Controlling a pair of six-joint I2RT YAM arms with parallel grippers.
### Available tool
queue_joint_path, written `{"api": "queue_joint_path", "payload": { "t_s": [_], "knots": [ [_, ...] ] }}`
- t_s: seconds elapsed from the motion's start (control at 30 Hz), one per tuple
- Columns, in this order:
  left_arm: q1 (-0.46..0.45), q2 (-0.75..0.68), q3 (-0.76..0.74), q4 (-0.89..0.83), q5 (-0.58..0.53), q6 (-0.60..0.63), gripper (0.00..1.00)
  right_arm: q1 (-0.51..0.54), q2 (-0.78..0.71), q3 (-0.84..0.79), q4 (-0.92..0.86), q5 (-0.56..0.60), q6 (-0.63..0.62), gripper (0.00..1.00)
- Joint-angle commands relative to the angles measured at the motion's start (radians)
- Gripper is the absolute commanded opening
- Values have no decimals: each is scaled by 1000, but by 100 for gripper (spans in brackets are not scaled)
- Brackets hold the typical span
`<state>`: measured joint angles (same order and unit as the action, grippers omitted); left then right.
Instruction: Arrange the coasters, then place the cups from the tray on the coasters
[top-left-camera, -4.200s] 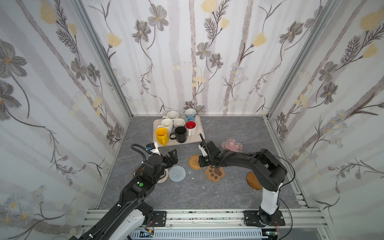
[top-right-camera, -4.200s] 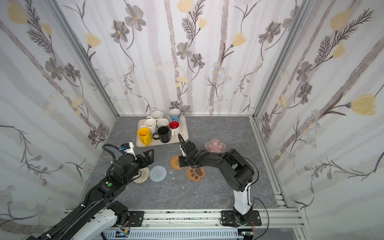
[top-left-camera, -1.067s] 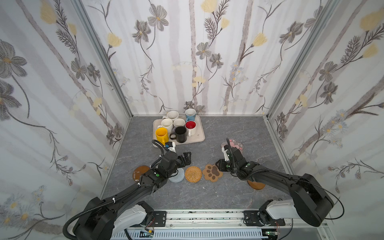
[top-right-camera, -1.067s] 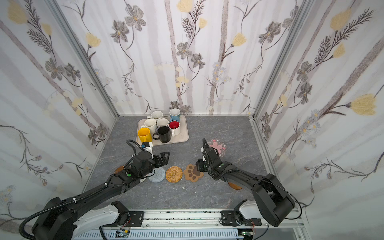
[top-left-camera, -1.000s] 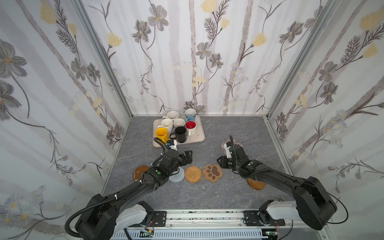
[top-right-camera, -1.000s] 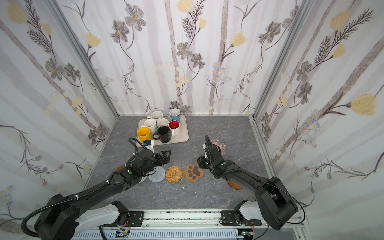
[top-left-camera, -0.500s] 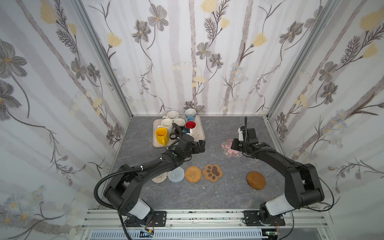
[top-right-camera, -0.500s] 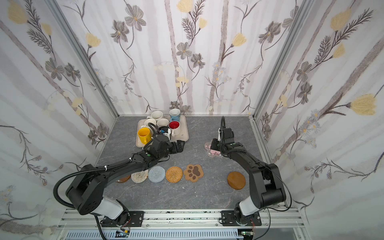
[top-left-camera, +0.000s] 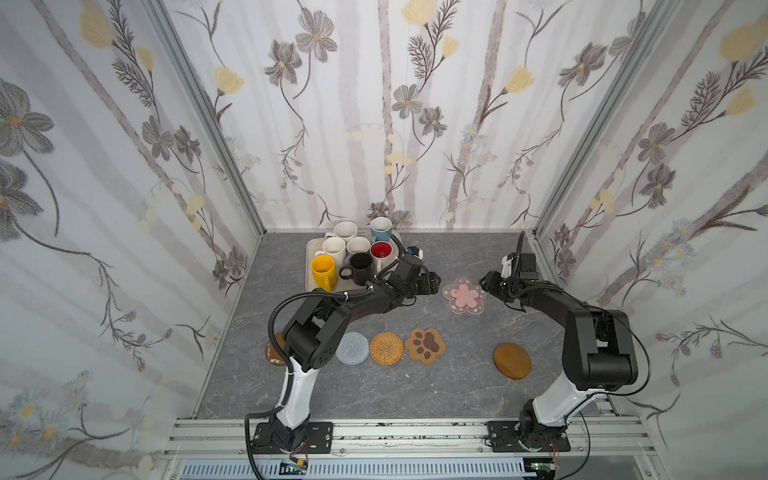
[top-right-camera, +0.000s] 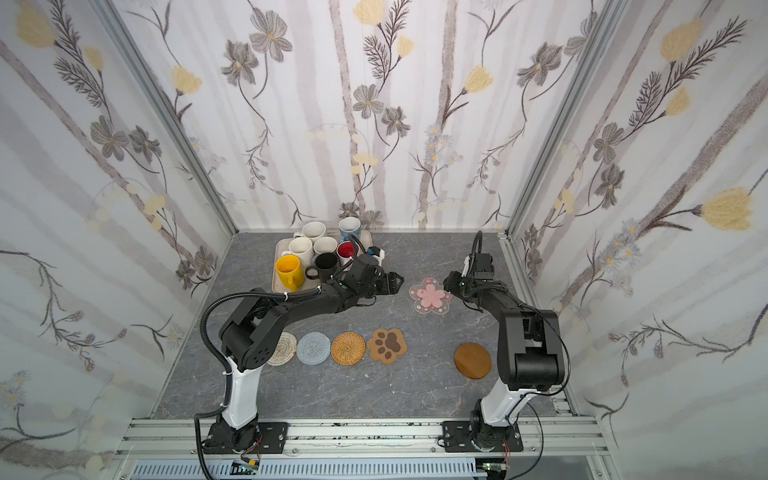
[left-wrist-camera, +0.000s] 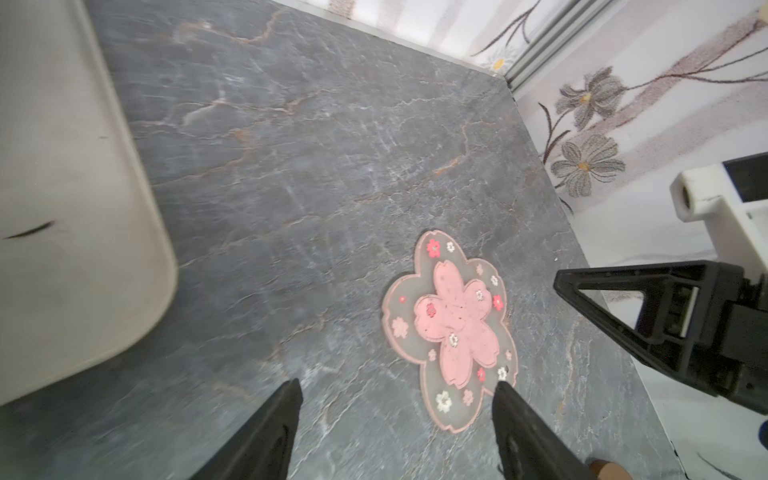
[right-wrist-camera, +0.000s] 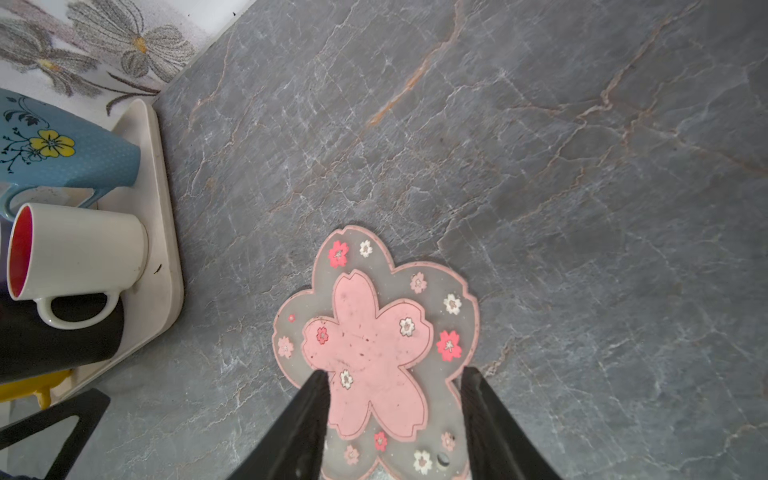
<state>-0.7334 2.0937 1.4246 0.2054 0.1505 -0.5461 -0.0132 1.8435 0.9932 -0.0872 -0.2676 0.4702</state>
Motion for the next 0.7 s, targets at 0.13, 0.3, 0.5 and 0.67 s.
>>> {"api": "queue_joint_path", "payload": {
  "t_s": [0.13,0.3,0.5,0.67],
  "knots": [
    [-7,165,159,-7,98,4,71,-40,50,-21,78,-68,13,58],
    [-8,236,221,-15,119,-14,71,-45,81,-19,84,-78,14,58],
    [-13,302,272,-21,152,-18,71,-47,94,-29,87,-86,12,58],
    [-18,336,292,-27,166,-24,68,-47,104,-15,74,-88,13,58]
  ]
}}
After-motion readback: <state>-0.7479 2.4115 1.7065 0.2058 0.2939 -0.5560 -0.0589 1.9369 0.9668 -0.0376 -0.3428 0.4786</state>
